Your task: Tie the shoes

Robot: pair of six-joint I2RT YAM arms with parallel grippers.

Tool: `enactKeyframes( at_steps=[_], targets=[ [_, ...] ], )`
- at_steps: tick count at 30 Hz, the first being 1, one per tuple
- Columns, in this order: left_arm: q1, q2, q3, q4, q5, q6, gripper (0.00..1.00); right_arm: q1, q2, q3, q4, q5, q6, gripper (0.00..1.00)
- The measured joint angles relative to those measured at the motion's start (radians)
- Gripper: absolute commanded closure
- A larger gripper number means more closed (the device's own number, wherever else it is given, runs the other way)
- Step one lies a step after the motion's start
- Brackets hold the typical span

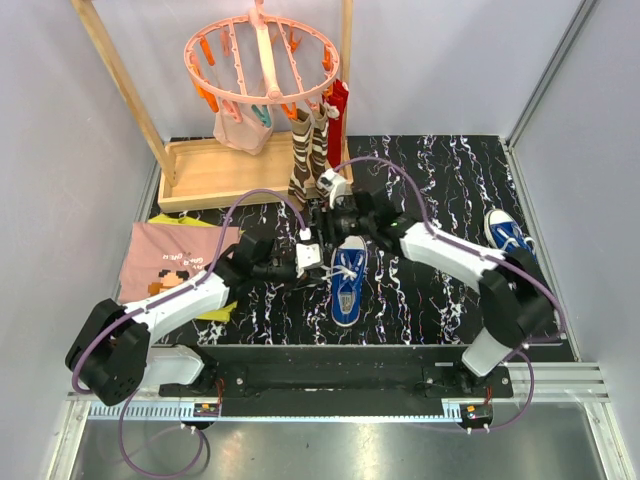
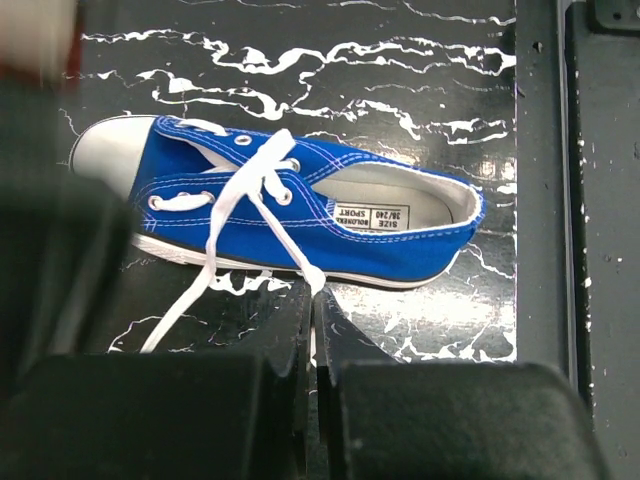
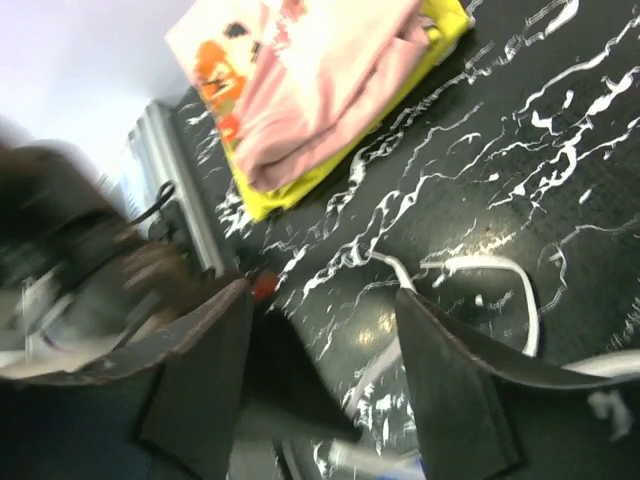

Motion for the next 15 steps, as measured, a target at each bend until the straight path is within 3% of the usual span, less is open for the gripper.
enactKeyframes(
  at_steps=[3, 7, 15],
  targets=[
    [0.003, 0.002, 0.000, 0.015, 0.000, -0.016, 1.00, -0.039, -0.114, -0.025, -0.086, -0.056, -0.058, 0.43],
    [0.007, 0.014, 0.000, 0.031, 0.000, -0.034, 1.00, -0.075, -0.249, -0.090, -0.184, -0.115, -0.164, 0.43],
    [0.009, 0.055, 0.011, 0.042, 0.000, -0.058, 1.00, -0.073, -0.220, -0.136, -0.317, -0.180, -0.323, 0.42]
  ],
)
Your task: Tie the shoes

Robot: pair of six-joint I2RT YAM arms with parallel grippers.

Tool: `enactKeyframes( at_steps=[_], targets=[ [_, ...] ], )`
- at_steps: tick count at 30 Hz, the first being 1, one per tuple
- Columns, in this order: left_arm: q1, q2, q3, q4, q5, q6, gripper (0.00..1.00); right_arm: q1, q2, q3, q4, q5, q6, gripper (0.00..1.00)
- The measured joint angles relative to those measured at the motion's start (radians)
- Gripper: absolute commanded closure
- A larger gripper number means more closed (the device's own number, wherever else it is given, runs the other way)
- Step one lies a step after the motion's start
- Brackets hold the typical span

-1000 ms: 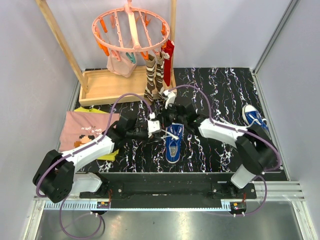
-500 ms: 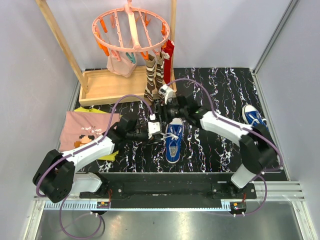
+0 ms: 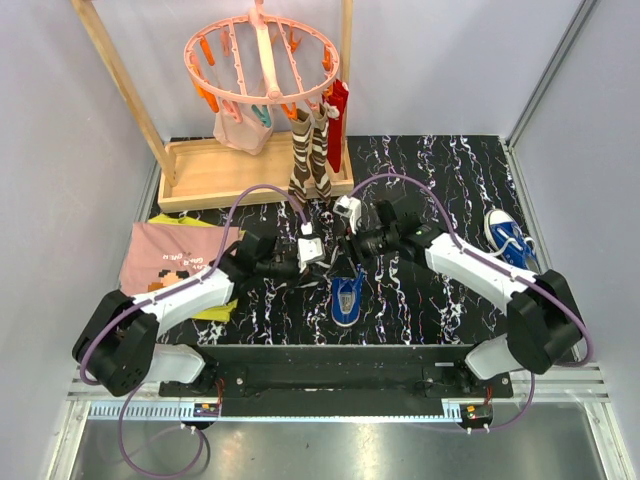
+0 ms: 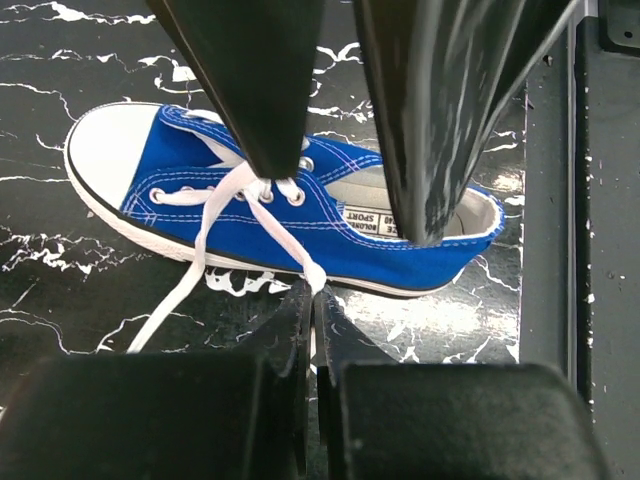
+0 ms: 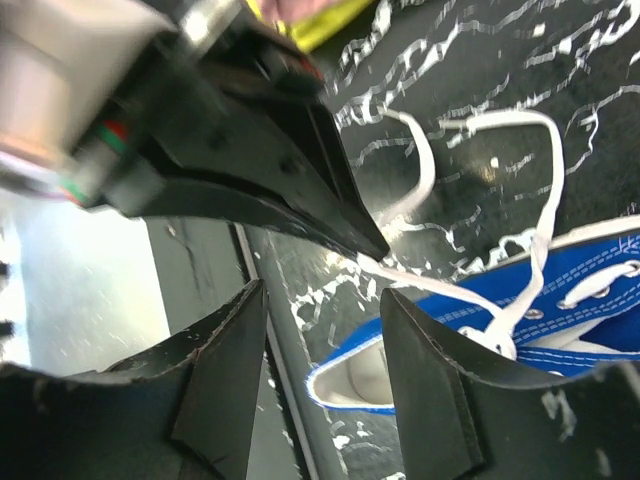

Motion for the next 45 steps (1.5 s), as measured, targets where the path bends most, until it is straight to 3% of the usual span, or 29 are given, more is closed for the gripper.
enactKeyframes(
  at_steps=[8, 19, 21, 28, 36, 45],
  targets=[
    [0.004, 0.013, 0.019, 0.003, 0.007, 0.000, 1.00, 0.000, 0.084, 0.003, -0.052, -0.003, -0.158, 0.38],
    [0.005, 0.033, 0.048, -0.006, 0.021, 0.014, 1.00, -0.001, 0.112, 0.039, -0.075, 0.000, -0.272, 0.39],
    [0.007, 0.033, 0.051, -0.010, 0.028, 0.022, 1.00, -0.002, 0.108, 0.040, -0.079, -0.003, -0.301, 0.34],
    [0.016, 0.033, 0.056, -0.031, 0.044, 0.038, 1.00, -0.012, 0.048, 0.040, -0.100, -0.039, -0.536, 0.31],
    [0.019, 0.047, 0.071, -0.038, 0.066, 0.066, 1.00, -0.012, 0.050, 0.027, -0.082, -0.067, -0.723, 0.44],
    [0.019, 0.048, 0.071, -0.039, 0.083, 0.079, 1.00, -0.011, 0.100, 0.021, -0.008, -0.063, -0.753, 0.58]
  ],
)
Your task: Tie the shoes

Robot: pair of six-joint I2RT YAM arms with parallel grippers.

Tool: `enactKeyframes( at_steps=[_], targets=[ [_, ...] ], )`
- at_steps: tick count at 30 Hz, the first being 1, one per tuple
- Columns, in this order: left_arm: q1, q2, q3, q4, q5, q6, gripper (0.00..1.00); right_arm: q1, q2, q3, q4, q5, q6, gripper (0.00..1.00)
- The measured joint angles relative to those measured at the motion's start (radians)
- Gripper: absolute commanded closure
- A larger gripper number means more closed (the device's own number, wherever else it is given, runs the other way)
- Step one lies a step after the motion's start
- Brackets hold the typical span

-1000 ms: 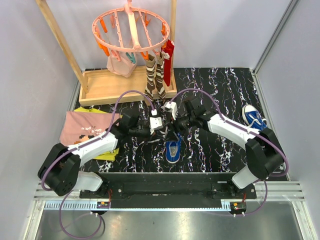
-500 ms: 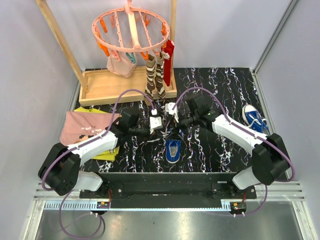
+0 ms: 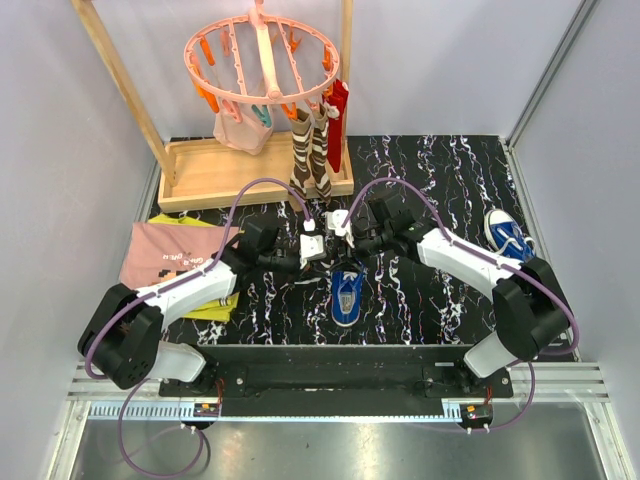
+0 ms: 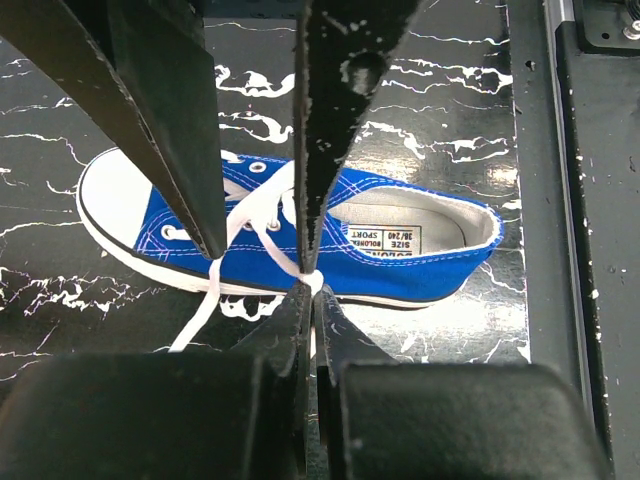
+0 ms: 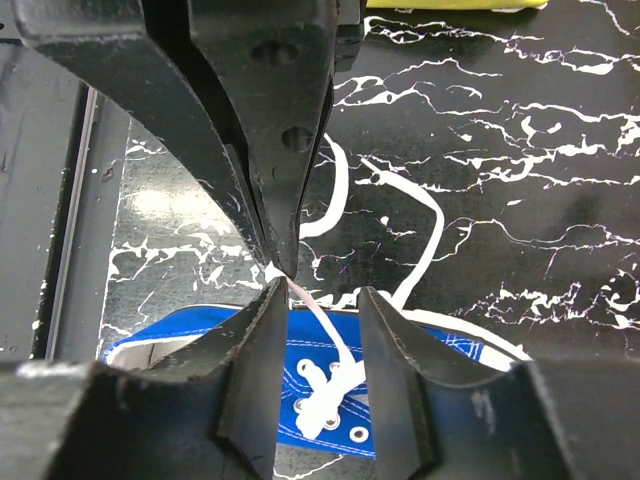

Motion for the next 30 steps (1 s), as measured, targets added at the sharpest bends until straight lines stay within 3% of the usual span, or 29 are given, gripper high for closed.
enactKeyframes(
  at_steps=[5, 8, 12, 17, 27, 30],
  targets=[
    [0.001, 0.009, 0.000, 0.001, 0.002, 0.003, 0.99, 0.000, 0.000, -0.013, 0.021, -0.002, 0.000, 0.57],
    [0.001, 0.012, 0.000, 0.001, 0.002, 0.003, 0.99, 0.000, 0.000, -0.029, 0.024, -0.011, -0.002, 0.48],
    [0.005, 0.012, 0.000, 0.002, 0.002, 0.003, 1.00, 0.000, 0.000, -0.048, 0.023, -0.026, -0.021, 0.48],
    [0.006, 0.013, 0.000, 0.003, 0.003, 0.002, 1.00, 0.002, 0.000, -0.056, 0.024, -0.026, -0.050, 0.57],
    [0.006, 0.029, 0.011, 0.003, 0.003, 0.002, 0.99, 0.013, 0.003, -0.054, 0.024, -0.026, -0.051, 0.62],
    [0.010, 0.030, 0.011, 0.003, 0.005, 0.002, 0.99, 0.015, 0.005, -0.054, 0.026, -0.025, -0.051, 0.76]
  ],
)
